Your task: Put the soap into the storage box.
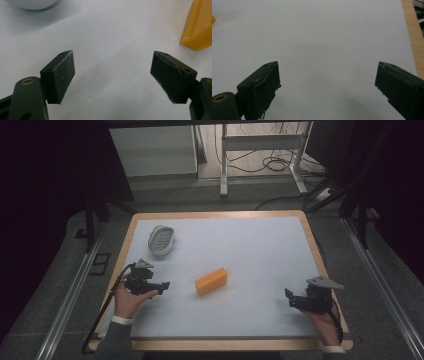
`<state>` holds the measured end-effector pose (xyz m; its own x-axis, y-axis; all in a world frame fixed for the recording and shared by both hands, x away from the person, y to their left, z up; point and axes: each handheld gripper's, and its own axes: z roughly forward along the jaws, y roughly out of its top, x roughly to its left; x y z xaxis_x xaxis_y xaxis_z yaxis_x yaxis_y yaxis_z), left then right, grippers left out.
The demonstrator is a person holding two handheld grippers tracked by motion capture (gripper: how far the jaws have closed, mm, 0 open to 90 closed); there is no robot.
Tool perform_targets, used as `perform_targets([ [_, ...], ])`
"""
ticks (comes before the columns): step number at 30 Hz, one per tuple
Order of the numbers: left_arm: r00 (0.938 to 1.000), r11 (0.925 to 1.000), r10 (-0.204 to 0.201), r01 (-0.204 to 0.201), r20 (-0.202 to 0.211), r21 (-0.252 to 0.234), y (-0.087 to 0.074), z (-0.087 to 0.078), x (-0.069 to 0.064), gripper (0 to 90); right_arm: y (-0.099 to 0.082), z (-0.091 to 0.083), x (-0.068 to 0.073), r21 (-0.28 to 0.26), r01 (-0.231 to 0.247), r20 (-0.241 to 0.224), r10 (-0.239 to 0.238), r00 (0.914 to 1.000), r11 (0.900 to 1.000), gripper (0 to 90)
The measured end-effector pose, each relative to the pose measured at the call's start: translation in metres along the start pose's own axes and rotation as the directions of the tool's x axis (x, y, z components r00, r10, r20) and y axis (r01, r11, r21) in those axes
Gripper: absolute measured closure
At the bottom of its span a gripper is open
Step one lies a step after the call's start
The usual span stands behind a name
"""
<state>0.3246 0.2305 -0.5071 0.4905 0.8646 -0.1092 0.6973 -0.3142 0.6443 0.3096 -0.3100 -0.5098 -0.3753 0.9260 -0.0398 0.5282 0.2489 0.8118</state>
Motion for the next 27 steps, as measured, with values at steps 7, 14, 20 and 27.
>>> perform_targets([
  [7,0.9999,0.9998,0.013,-0.013,0.0,0.015,-0.006,-0.002,-0.004,19.8,0.004,-0.001,-0.007,-0.041,-0.019,0.0,0.019,0.9998,0.999,5.9],
  [14,1.0,1.0,0.003,-0.003,0.007,-0.004,-0.005,-0.003,-0.007,20.3,0.002,0.001,-0.007,-0.05,-0.035,0.018,0.036,0.9992,0.9981,6.5],
  [20,0.9994,0.9995,0.005,-0.004,0.035,-0.031,-0.001,-0.003,-0.005,22.3,0.0,-0.002,-0.001,-0.031,-0.004,0.02,0.005,0.9998,0.9995,6.9],
  [27,0.9998,0.9989,-0.005,0.005,0.02,-0.047,0.007,-0.01,-0.005,22.4,-0.002,-0.007,-0.001,-0.033,-0.001,0.019,0.001,0.9998,0.9995,7.0],
])
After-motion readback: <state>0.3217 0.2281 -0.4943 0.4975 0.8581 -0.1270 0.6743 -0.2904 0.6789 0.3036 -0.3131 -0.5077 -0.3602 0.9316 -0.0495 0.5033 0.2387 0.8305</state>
